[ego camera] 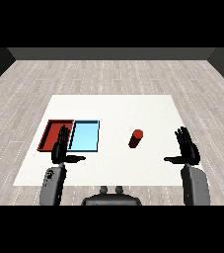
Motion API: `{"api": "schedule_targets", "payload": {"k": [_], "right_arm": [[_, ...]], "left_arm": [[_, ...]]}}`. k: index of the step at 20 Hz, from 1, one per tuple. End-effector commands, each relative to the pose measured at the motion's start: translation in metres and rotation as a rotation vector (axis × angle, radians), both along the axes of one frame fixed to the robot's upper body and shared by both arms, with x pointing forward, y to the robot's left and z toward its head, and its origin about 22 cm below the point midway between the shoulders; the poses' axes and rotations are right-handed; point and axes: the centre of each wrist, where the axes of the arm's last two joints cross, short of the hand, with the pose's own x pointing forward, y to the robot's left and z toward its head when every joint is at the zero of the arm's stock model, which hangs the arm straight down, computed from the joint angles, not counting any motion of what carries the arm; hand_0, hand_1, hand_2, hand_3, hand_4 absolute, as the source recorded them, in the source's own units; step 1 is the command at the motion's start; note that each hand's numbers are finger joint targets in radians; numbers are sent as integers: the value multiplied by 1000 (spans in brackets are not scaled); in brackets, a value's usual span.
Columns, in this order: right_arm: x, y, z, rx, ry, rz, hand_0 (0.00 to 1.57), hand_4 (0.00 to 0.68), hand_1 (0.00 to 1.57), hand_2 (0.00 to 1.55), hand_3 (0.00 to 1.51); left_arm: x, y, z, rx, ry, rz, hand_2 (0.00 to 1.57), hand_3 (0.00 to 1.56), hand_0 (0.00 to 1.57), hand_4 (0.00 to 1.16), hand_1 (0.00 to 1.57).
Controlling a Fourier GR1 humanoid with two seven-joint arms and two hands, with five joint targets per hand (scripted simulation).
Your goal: Pick the red can and put it in the red box
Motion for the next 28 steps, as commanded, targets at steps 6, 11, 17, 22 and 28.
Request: {"api": "schedule_targets", "payload": {"k": [6,11,17,22,28], "right_arm": [[-14,-35,-8,6,-82,23,0,0,0,0,0],[-6,-28,-16,27,-31,38,0,0,0,0,0],[14,-8,-24,44,-2,48,0,0,0,0,0],[43,7,-22,13,12,49,0,0,0,0,0],[55,36,-26,12,48,64,0,0,0,0,0]], "left_arm": [[-3,18,-3,-16,-75,-16,0,0,0,0,0],[12,-4,-4,-40,-73,-22,0,0,0,0,0],[-9,-4,-10,-49,-84,-5,0,0,0,0,0],[0,0,-23,-56,-85,-5,0,0,0,0,0],[7,10,-9,-54,-96,10,0,0,0,0,0]]}}
